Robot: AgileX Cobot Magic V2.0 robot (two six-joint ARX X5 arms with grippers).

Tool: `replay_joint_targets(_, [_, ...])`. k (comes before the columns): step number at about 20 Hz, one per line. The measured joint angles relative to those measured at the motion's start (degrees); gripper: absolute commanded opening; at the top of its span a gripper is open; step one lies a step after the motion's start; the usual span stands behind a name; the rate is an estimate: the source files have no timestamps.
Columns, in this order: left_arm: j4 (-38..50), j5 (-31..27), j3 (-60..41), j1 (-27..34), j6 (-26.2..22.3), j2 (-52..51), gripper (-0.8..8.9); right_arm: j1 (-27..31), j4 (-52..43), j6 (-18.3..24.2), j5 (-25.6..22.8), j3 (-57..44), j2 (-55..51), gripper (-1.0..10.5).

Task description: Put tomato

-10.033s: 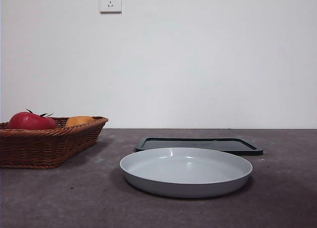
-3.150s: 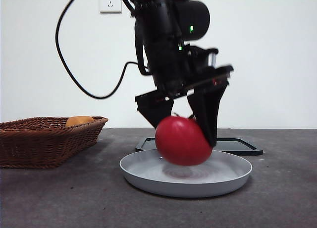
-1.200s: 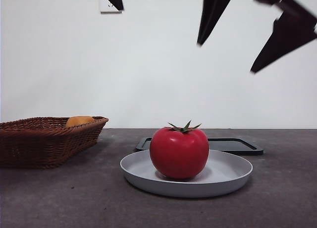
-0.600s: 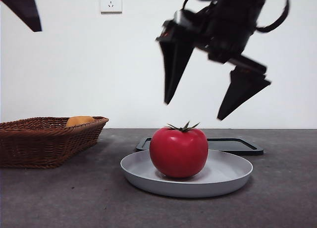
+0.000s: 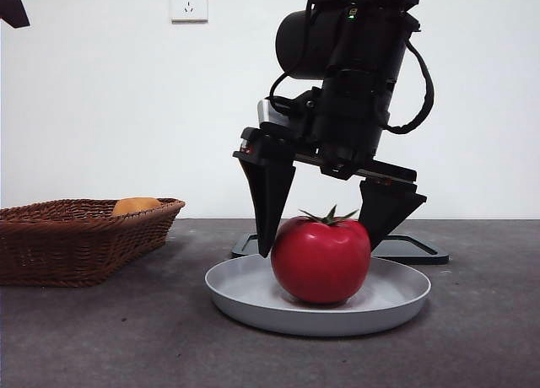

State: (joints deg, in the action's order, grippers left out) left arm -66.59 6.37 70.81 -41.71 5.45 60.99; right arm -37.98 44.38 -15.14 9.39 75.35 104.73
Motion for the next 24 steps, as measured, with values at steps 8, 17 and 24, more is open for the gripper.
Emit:
replay_joint_targets(8, [0.4, 0.0, 0.0, 0.0, 0.0, 0.0, 5.93, -0.2, 2.1, 0.3, 0.7, 0.1, 0.0, 3.0])
replay_joint_targets(17, [3.5, 0.0, 0.0, 0.0, 0.0, 0.0, 5.93, 9.4, 5.5, 6.1, -0.2, 23.3, 3.8, 3.0])
replay_joint_targets(24, [6.2, 0.0, 0.0, 0.0, 0.0, 0.0, 5.93, 17.2, 12.9, 9.1, -0.3, 48.5, 24.6, 3.0])
